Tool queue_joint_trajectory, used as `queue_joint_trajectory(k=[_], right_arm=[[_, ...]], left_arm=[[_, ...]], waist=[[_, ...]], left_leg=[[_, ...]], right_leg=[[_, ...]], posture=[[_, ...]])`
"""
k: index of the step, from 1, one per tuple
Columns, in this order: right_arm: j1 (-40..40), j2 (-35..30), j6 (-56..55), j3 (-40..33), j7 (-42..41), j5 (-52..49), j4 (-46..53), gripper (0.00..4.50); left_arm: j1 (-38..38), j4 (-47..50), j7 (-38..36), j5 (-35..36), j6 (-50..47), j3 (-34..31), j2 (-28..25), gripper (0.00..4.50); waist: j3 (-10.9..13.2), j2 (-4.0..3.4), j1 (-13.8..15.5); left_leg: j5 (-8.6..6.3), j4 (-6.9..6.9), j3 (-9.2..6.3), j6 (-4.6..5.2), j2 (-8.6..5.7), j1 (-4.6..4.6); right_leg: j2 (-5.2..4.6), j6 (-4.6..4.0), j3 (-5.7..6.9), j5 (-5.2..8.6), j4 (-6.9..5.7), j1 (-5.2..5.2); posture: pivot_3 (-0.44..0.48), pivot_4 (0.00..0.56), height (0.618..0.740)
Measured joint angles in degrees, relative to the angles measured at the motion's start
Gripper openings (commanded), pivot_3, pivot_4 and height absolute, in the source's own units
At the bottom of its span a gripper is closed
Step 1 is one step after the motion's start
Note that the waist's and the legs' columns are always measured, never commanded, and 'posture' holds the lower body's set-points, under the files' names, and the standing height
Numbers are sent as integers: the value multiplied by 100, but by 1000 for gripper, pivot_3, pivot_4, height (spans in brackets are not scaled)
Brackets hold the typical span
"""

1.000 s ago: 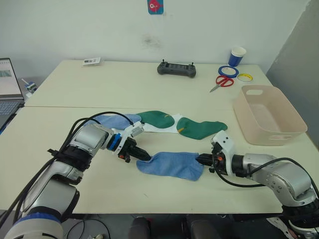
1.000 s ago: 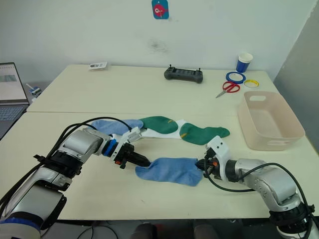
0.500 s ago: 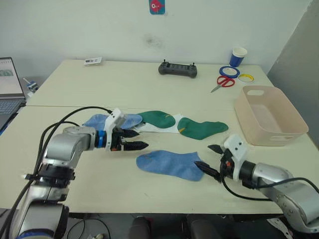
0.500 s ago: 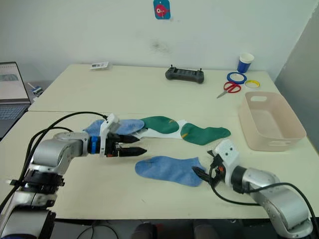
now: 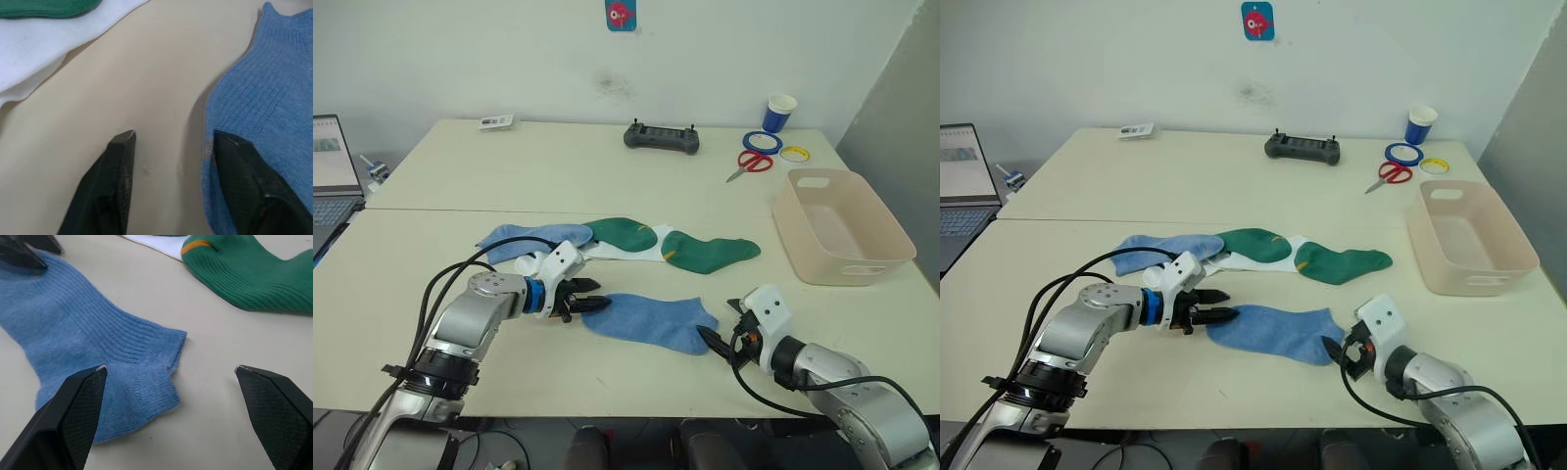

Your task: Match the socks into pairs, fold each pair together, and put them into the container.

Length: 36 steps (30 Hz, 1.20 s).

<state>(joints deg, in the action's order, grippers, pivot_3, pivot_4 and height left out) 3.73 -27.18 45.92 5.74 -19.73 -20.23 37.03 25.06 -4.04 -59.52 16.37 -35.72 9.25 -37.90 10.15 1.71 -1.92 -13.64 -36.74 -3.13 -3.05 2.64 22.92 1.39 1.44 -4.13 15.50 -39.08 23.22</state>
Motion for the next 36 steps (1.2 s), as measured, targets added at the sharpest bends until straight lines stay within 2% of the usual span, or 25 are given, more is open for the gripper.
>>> queue_joint_trajectory(k=[1,4,10,13,15,23,28,36], right_arm=[[-11,53,31,7,3,0,-48,4500],[-28,103,100,124,0,58,-221,3876],[-46,104,127,245,-96,100,-268,1768],[12,49,209,245,-242,47,-177,619],[42,11,321,251,-360,-85,-60,17],[286,-281,994,82,-635,-809,663,17],[489,-426,1246,-11,-626,-1026,845,17],[630,-428,1348,8,-384,-1010,933,17]], left_arm=[[-17,3,-11,-1,11,5,0,978],[-76,25,-29,4,21,5,-5,22],[-390,404,-72,152,-83,-76,-43,0],[-669,633,-120,298,-193,-255,-225,0],[-824,760,-144,394,-256,-345,-362,0],[-1705,1524,-305,750,-451,-644,-912,0],[-2239,2031,-178,881,-524,-790,-963,0],[-2349,2189,21,887,-508,-800,-974,0]], waist=[[0,0,0],[0,0,2],[0,0,-5],[0,0,-8],[1,-1,-6],[2,-3,-4],[2,-3,-1],[2,-3,0]], left_leg=[[0,-1,0,0,0,0],[0,-2,1,0,-1,0],[0,-1,1,0,1,0],[0,1,-1,0,3,-1],[0,1,-1,0,3,-2],[-1,1,2,-1,3,-1],[-1,1,3,-2,2,-3],[-1,2,5,-2,2,-3]], right_leg=[[0,0,0,0,0,0],[-2,0,-1,0,0,-1],[-1,0,0,0,1,-1],[0,-1,1,1,0,0],[0,-2,1,1,0,0],[-7,-19,-1,11,3,0],[-10,-36,-2,21,4,-1],[-11,-40,-1,24,5,1]], posture=[[0,150,740],[0,150,740],[0,150,740],[0,150,740],[0,150,740],[0,150,740],[0,150,740],[0,150,740]])
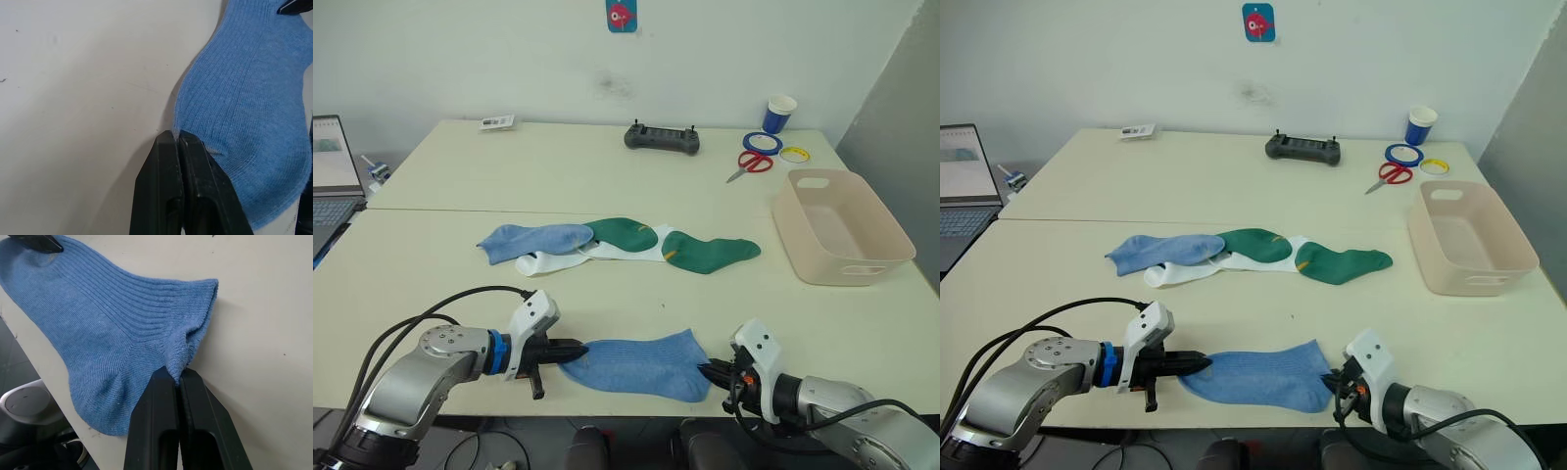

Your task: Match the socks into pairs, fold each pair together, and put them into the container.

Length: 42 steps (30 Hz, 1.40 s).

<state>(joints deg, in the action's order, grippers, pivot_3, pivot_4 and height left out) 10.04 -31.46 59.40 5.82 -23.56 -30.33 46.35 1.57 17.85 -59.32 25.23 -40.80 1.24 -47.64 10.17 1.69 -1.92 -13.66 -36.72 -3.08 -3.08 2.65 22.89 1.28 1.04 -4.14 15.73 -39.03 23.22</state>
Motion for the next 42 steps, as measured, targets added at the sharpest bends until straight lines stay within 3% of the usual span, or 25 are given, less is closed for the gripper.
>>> queue_joint_trajectory(k=[2,5,11,16,19,20,25,31,42], right_arm=[[-22,39,33,-3,35,-16,-2,17],[-56,49,86,-7,118,-5,-36,695],[-88,-53,20,-13,59,-12,-42,2775],[24,-417,-210,-215,-142,0,5,4494],[-49,-616,-480,-497,-277,7,22,4500],[-139,-692,-557,-525,-346,7,26,4500],[-1246,-854,-1033,-613,-738,-4,-91,4500],[-2916,-700,-1483,-392,-1277,-64,-612,4500],[-3490,-541,-1508,59,-1636,-186,-860,4500]], left_arm=[[-8,46,1,-15,13,35,-65,0],[-31,75,59,-42,53,50,-66,202],[-53,48,24,-36,241,41,-66,1842],[-335,-24,106,37,353,-463,-113,3396],[-456,-210,151,37,450,-879,-169,4338],[-463,-290,193,33,509,-1004,-169,4465],[-516,-708,440,-68,888,-1623,-174,4465],[-933,-787,737,-181,1262,-1851,86,4465],[-987,-676,1050,-171,1368,-1971,203,4465]], waist=[[0,0,0],[0,0,0],[0,-1,0],[1,-2,-2],[3,-3,-2],[5,-4,-4],[8,-6,-31],[11,-5,-41],[11,-5,6]], left_leg=[[0,1,0,0,0,-1],[0,2,1,0,0,0],[0,2,2,0,-1,-3],[0,4,4,-1,0,-2],[0,4,3,-1,0,-2],[0,4,4,-1,0,-2],[-1,7,10,-1,1,-2],[0,24,11,-1,2,-1],[0,45,5,0,3,-4]], right_leg=[[0,-1,-1,1,0,0],[0,-1,-1,1,2,0],[-3,-1,-1,1,2,0],[-4,-2,-1,1,4,2],[-4,-2,1,1,4,3],[-5,-2,0,1,4,4],[-6,-2,0,1,5,7],[-7,0,4,0,9,10],[-7,15,11,-3,8,12]], posture=[[0,150,740],[0,150,740],[0,150,740],[0,150,740],[0,150,740],[0,150,740],[0,150,740],[0,150,740],[0,150,740]])
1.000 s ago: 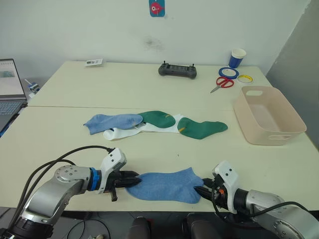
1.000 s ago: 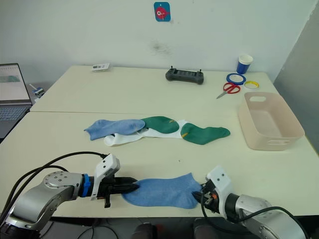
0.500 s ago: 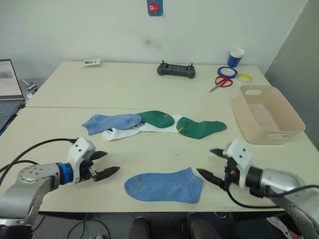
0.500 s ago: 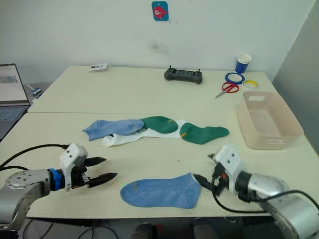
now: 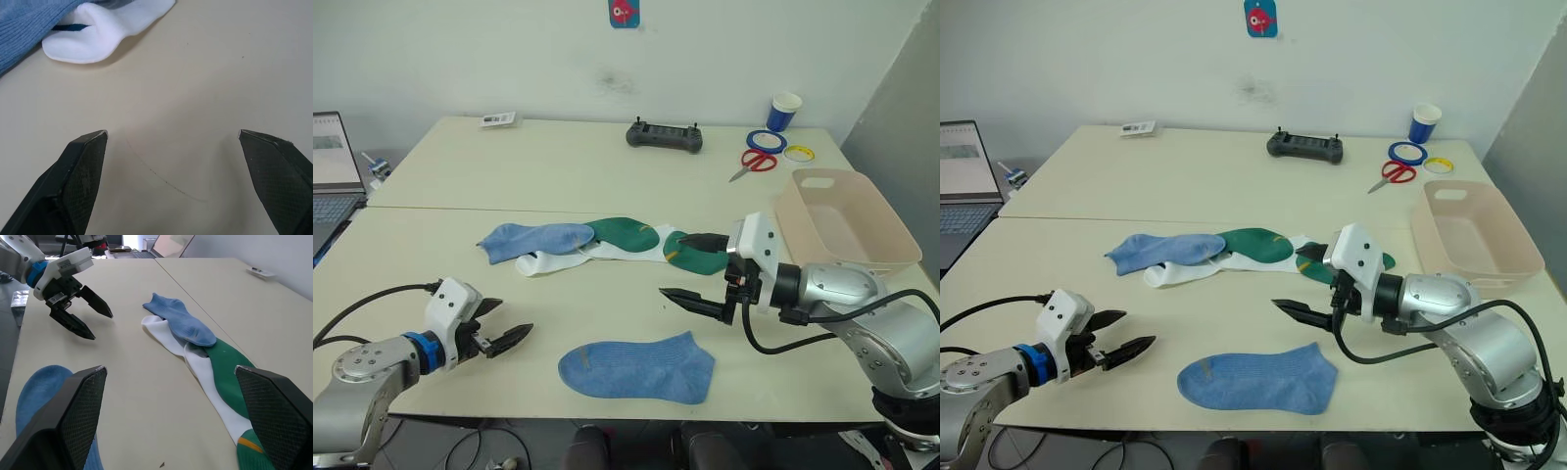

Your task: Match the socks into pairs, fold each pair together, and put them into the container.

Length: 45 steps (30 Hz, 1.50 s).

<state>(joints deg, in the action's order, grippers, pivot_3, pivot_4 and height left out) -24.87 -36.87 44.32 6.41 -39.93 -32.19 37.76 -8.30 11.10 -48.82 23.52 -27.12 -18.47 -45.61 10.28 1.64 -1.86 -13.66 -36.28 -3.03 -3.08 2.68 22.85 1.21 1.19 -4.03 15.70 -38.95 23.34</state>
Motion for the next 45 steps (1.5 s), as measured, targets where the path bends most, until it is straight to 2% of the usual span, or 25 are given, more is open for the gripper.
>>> queue_joint_trajectory(k=[3,7,10,14,19,25,29,43,45], right_arm=[[-40,9,-1,69,9,15,4,4500],[-38,35,-17,214,37,153,5,4500],[-50,35,-84,299,84,352,-49,4500],[-55,66,-126,362,123,442,-119,4500],[-52,110,-119,391,164,511,-152,4500],[-61,166,-17,402,264,516,-104,4500],[-72,178,33,406,287,516,-66,4500],[-78,194,132,406,389,514,43,4500],[-59,192,141,406,396,514,72,4500]], left_arm=[[55,46,84,62,-51,8,80,4465],[751,-16,205,7,-42,135,98,4465],[1726,-283,371,-326,190,580,218,4465],[2467,-771,629,-786,541,1091,491,4465],[3236,-1858,943,-1570,1239,1759,825,4465],[3727,-2781,1302,-2165,1727,2084,1065,4465],[3861,-3140,1317,-2258,2033,2156,1224,4465],[4013,-3606,1439,-2337,2381,2118,1458,16],[3997,-3569,1439,-2314,2375,2039,1448,16]], waist=[[0,0,0],[0,2,23],[-1,2,28],[-1,3,-6],[-1,3,-11],[-1,3,-3],[-1,3,3],[-1,4,-1],[-1,4,-2]], left_leg=[[0,1,0,0,0,-2],[1,1,-2,0,-4,-2],[1,-1,1,-1,-8,0],[1,0,5,-1,-6,1],[1,8,-3,0,-3,1],[1,6,-2,0,-6,4],[1,6,-5,0,-6,4],[2,6,-6,0,-6,4],[2,5,-6,0,-6,4]], right_leg=[[0,0,1,0,-1,0],[-1,5,3,-3,-2,-4],[-1,12,1,-8,1,-5],[2,14,-3,-8,3,-2],[8,13,1,-8,-2,1],[6,13,-1,-8,-1,1],[6,13,2,-8,-2,1],[7,14,2,-9,-4,0],[7,14,2,-9,-4,0]], posture=[[0,150,740],[0,150,740],[0,150,740],[0,150,740],[0,150,740],[0,150,740],[0,150,740],[0,150,740],[0,150,740]])
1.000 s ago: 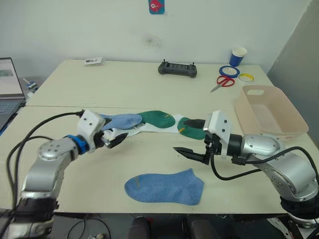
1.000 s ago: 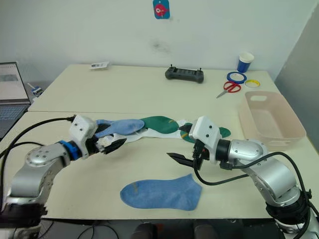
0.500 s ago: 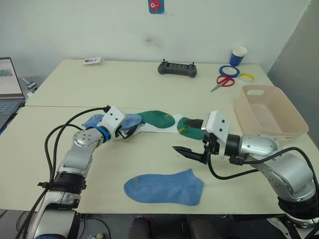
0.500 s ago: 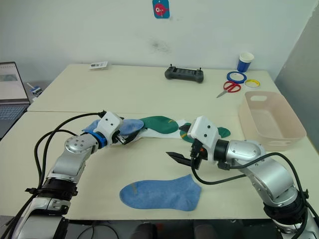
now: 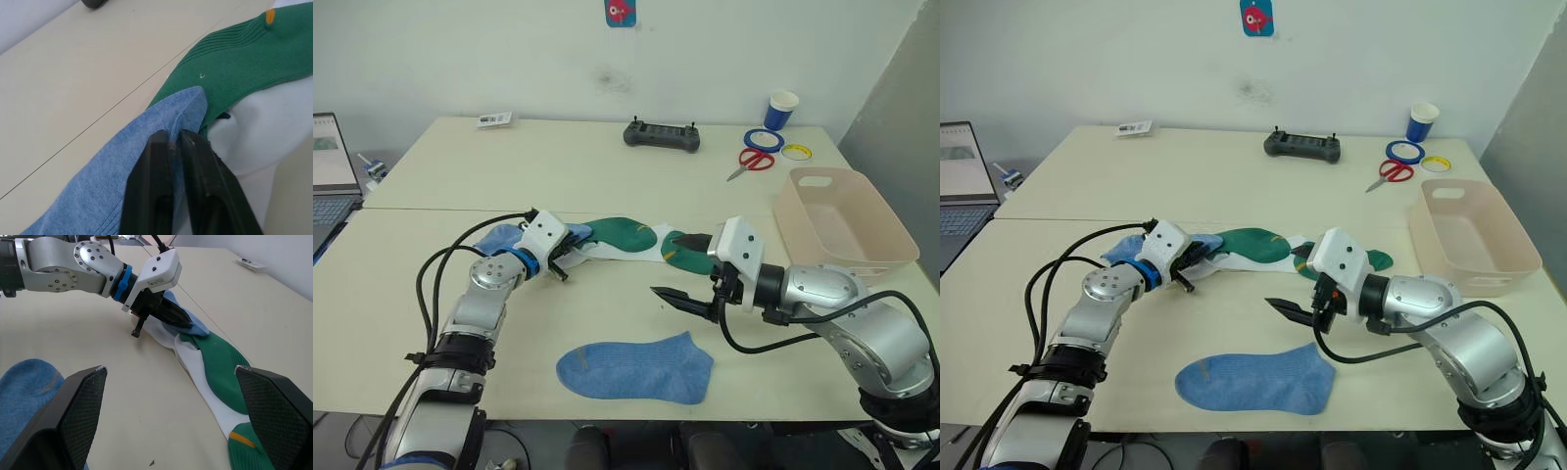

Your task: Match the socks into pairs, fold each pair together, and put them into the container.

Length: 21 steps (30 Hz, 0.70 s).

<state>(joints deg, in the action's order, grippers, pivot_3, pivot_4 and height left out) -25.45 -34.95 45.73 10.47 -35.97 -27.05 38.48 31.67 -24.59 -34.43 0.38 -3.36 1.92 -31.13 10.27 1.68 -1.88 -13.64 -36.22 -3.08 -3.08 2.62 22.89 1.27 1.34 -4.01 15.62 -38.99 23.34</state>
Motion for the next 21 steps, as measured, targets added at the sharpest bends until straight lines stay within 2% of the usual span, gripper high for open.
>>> queue_joint_trajectory(k=[5,10,13,21], right_arm=[[87,-14,31,-5,27,-2,81,4500],[224,-21,74,-11,98,-2,139,4500],[242,-20,76,-14,106,-3,142,4500],[288,-54,91,-31,114,-2,165,4500]], left_arm=[[-326,946,-60,324,-464,-378,-172,16],[-971,2583,-378,935,-1720,-516,-293,16],[-1107,3252,-503,1272,-2325,-463,-278,16],[-1038,3788,-477,1545,-3016,-189,16,16]], waist=[[0,0,-7],[0,0,-3],[0,0,6],[0,0,2]], left_leg=[[0,1,0,0,2,-1],[0,0,0,-1,2,-1],[1,-3,-2,-1,1,-3],[1,-10,-1,-1,0,-4]], right_leg=[[0,0,0,0,-1,0],[-1,2,0,1,0,-3],[-1,2,2,1,0,-6],[0,8,-1,-2,0,-8]], posture=[[0,150,740],[0,150,740],[0,150,740],[0,150,740]])
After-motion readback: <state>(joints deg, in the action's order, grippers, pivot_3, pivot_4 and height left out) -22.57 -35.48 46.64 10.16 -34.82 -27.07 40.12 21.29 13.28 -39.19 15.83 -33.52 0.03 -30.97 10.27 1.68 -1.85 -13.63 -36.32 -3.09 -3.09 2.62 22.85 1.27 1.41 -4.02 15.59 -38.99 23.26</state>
